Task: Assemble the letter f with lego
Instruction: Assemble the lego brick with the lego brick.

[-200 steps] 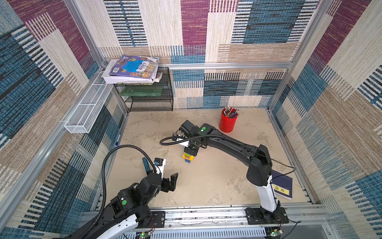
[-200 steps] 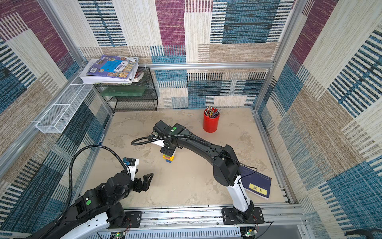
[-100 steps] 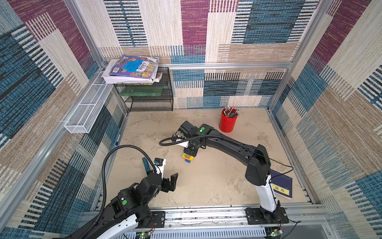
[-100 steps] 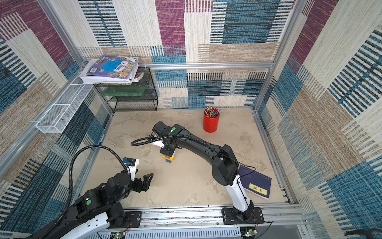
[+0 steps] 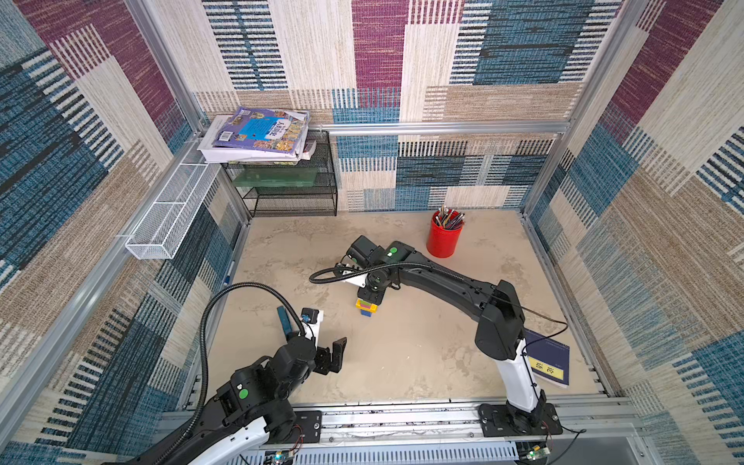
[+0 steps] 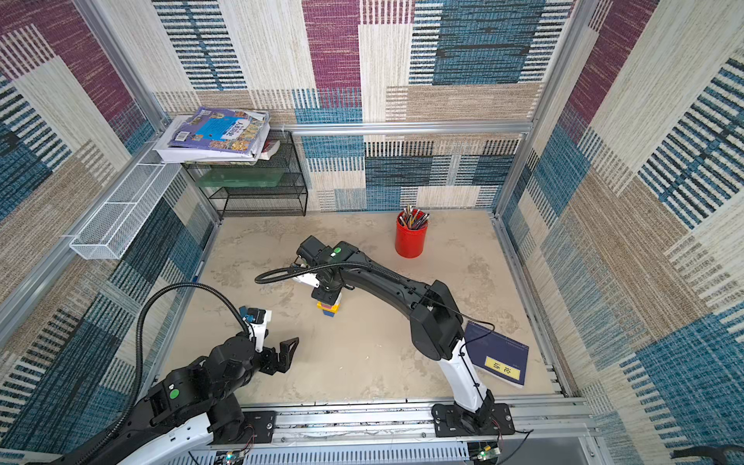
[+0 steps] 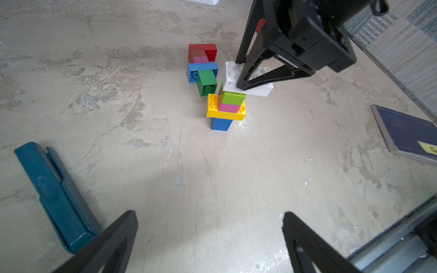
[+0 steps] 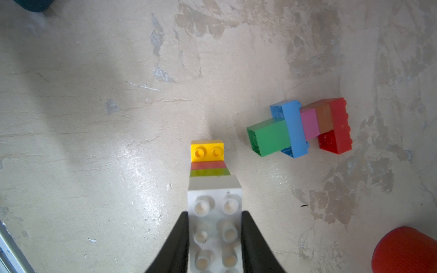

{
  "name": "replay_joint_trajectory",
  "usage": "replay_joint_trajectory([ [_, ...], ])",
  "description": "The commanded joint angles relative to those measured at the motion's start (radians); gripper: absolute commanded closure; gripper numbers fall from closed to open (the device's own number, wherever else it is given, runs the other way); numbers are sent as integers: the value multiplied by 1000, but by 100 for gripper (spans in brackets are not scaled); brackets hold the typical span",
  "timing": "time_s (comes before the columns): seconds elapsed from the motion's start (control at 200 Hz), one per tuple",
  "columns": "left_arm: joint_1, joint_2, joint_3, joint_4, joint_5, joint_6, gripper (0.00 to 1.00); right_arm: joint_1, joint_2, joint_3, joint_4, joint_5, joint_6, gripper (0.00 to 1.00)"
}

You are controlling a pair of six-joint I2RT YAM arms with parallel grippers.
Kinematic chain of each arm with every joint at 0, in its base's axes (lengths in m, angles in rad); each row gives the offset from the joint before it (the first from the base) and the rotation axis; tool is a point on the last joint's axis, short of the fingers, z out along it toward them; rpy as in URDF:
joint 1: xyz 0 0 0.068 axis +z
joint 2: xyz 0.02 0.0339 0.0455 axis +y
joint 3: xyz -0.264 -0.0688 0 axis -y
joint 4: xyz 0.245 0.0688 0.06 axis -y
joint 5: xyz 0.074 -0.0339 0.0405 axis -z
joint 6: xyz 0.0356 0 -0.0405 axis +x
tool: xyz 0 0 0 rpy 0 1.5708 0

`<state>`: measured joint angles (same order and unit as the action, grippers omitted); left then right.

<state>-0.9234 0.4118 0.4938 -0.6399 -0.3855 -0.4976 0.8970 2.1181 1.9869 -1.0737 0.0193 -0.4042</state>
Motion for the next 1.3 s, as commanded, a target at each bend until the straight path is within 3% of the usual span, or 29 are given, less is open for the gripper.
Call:
replay_joint_trajectory([
  [0.0,0,-1,-1,23,-7,-10,1,0,5,1,-10,-3,0,74],
  [1.297,1,-2,-3,22,-17,-11,1,-54,3,-70,-92,-137,-78,77],
])
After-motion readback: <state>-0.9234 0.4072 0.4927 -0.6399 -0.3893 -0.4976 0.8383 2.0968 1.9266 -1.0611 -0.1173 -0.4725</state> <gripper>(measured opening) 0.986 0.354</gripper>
